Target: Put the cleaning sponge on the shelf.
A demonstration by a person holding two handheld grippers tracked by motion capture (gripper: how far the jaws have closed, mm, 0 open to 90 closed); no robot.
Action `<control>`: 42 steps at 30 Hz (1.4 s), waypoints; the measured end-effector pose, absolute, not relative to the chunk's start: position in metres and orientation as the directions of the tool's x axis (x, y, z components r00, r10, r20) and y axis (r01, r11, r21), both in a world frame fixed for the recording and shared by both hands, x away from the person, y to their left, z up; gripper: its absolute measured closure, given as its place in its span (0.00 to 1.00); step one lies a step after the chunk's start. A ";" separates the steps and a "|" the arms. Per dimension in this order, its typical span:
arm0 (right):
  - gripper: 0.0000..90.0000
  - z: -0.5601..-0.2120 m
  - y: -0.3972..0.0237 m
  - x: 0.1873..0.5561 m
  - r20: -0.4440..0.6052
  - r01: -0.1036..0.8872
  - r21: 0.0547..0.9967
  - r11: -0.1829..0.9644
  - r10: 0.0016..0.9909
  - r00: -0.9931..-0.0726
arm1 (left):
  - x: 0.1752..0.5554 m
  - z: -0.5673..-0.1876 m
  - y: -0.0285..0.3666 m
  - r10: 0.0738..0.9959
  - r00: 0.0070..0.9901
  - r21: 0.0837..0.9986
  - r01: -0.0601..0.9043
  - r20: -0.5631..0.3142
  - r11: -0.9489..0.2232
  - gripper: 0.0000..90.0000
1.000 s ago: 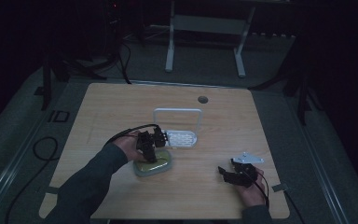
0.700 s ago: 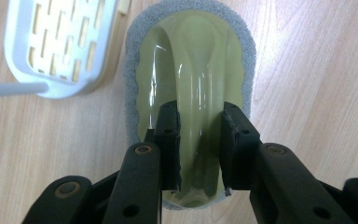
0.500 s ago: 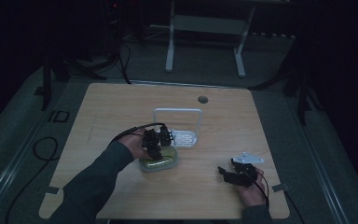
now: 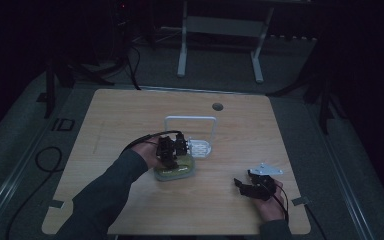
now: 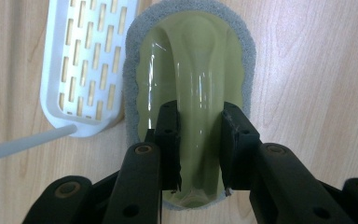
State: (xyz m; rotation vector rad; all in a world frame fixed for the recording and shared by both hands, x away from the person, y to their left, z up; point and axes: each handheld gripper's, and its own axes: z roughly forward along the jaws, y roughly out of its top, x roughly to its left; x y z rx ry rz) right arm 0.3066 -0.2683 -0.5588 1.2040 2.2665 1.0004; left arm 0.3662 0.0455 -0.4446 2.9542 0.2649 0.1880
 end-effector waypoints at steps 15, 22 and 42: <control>0.35 -0.559 -0.268 0.307 -0.005 0.555 0.741 0.379 0.829 -0.559 | 0.369 -0.437 0.037 0.163 0.977 0.196 0.134 0.138 -0.971 0.80; 0.35 -0.559 -0.268 0.307 -0.005 0.555 0.741 0.378 0.829 -0.559 | 0.371 -0.437 0.036 0.138 0.977 0.200 0.104 0.162 -0.974 0.80; 0.35 -0.559 -0.268 0.307 -0.005 0.555 0.741 0.378 0.829 -0.559 | 0.374 -0.439 0.031 0.109 0.976 0.200 0.070 0.189 -0.977 0.80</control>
